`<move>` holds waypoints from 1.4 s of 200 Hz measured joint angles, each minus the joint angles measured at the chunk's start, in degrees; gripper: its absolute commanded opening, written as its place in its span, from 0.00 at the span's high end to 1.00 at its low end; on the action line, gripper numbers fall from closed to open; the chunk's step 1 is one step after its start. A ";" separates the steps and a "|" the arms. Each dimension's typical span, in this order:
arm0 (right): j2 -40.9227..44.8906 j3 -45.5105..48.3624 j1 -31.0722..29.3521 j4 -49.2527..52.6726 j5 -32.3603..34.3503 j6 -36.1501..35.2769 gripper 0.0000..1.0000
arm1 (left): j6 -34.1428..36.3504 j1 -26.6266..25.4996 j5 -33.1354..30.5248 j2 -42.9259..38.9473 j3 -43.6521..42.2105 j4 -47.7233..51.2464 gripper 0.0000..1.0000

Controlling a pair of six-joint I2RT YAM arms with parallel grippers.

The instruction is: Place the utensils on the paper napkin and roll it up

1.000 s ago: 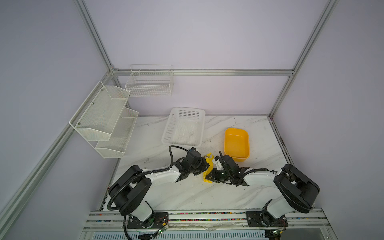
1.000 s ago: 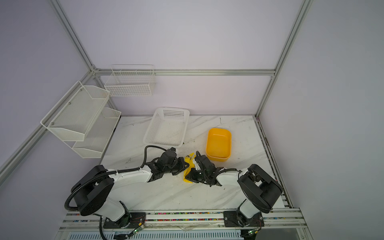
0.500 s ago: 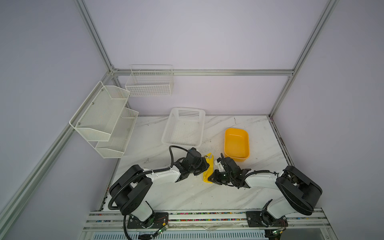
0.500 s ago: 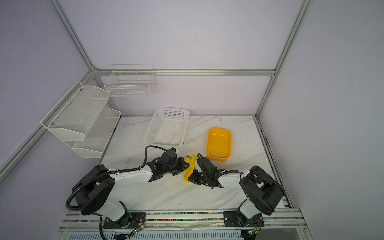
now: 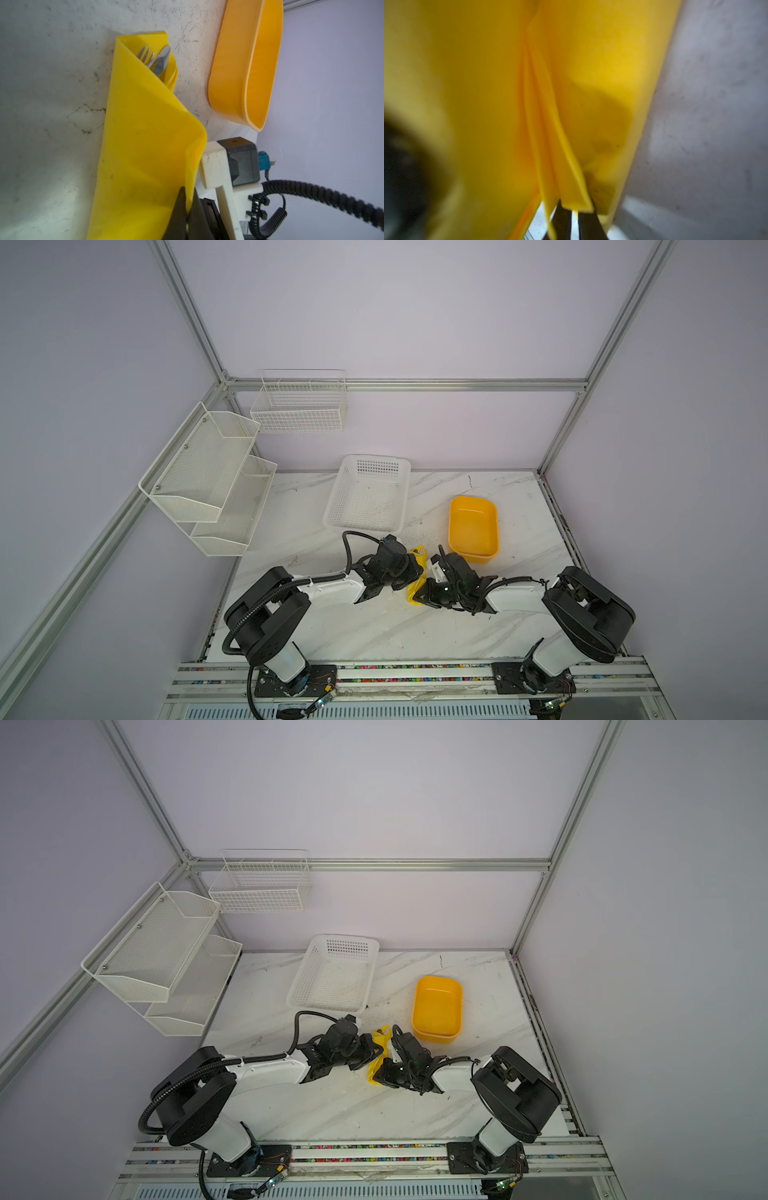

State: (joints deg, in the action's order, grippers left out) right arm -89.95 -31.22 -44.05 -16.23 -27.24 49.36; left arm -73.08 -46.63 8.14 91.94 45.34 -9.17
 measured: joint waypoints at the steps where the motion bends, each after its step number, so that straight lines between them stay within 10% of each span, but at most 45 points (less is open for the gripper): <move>1: 0.00 0.00 0.00 0.00 0.00 0.00 0.87 | -0.02 0.00 -0.02 0.02 0.02 0.00 1.00; 167: 8.07 3.78 0.00 -0.13 1.29 1.62 0.76 | -1.51 -1.44 -1.22 5.16 2.45 -0.72 1.00; 280: 16.63 8.22 0.02 -0.42 2.80 6.08 0.29 | -1.51 -1.46 -1.07 7.45 2.45 -0.70 1.00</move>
State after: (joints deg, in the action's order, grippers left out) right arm -73.32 -23.00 -44.03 -16.64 -24.45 55.44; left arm -74.59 -48.10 7.07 99.39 47.79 -9.87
